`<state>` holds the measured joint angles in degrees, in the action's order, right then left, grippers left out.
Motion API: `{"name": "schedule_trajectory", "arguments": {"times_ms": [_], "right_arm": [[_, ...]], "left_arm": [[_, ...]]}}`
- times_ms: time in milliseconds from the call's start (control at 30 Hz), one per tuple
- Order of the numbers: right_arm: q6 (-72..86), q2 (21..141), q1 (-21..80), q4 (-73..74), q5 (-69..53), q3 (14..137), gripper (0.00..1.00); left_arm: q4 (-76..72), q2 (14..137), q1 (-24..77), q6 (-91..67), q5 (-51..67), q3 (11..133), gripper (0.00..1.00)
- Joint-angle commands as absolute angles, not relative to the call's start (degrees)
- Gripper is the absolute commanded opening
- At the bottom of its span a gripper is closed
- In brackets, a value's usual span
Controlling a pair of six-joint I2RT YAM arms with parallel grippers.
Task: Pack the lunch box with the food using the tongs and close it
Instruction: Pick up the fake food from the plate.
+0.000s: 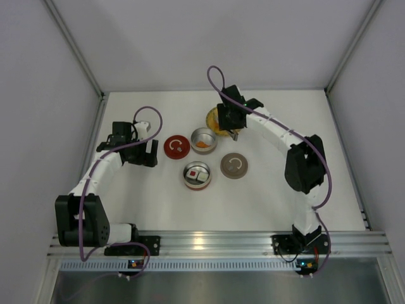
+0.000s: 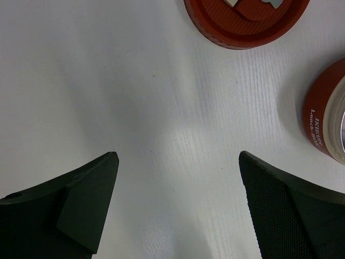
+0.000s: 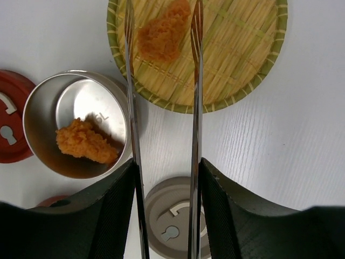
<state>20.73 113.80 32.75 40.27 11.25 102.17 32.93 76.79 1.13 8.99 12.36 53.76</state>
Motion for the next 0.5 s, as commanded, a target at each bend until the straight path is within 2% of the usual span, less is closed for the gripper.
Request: {"name": "schedule_trajectory", "arguments": {"times_ms": [0, 300, 467], "right_arm": [[21.97, 115.4, 33.31, 40.69, 12.57, 105.47, 0.49], [21.45, 118.48, 33.31, 41.31, 11.43, 105.38, 0.47], [20.48, 116.81, 33.14, 41.31, 10.73, 104.85, 0.4]], "left_arm": [[30.15, 76.64, 0.88, 9.75, 12.13, 53.09, 0.98], [29.88, 76.82, 0.88, 10.46, 11.43, 52.56, 0.98], [29.97, 76.73, 0.88, 10.81, 11.34, 52.56, 0.98]]}}
